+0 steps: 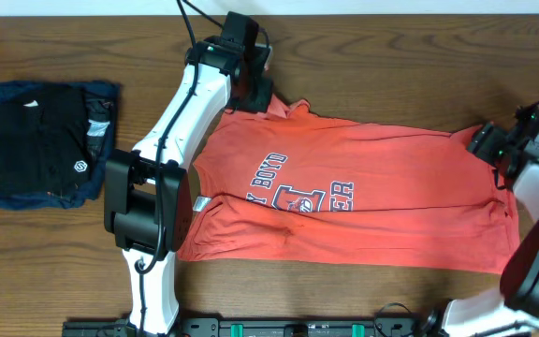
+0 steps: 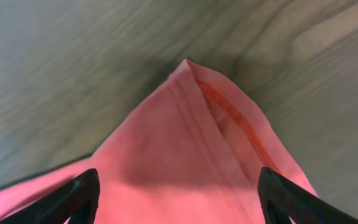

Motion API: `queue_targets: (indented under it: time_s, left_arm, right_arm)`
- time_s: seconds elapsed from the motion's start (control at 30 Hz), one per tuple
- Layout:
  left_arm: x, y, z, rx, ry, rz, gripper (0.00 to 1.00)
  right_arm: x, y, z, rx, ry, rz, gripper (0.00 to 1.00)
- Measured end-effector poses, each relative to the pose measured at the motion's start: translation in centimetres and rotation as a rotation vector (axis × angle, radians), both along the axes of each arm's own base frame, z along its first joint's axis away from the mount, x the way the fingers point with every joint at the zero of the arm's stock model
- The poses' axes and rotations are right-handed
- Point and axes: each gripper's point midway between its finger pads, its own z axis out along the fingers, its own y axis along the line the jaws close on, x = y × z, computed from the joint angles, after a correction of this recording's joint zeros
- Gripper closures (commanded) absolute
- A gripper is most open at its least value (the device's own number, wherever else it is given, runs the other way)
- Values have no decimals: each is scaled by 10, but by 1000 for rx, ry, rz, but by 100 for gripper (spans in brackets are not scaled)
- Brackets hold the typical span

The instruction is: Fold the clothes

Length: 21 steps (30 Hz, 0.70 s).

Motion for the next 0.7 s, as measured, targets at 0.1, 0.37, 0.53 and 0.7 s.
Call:
queue_targets:
  time_s: [0.1, 0.37, 0.53, 0.7]
  left_arm:
    - [-9, 3, -3, 11, 44, 12, 94]
    - [-15, 5, 9, 7, 42, 19, 94]
    - [-15, 5, 22, -2, 16, 19, 94]
    - [-16, 5, 24, -2, 16, 21, 94]
  right_arm:
    - [13, -7, -11, 11, 28, -4, 23]
    - [57, -28, -2, -9, -6, -3, 23]
    - [61, -25, -20, 3, 32, 4, 23]
    - [58, -26, -39, 4, 79, 3, 38]
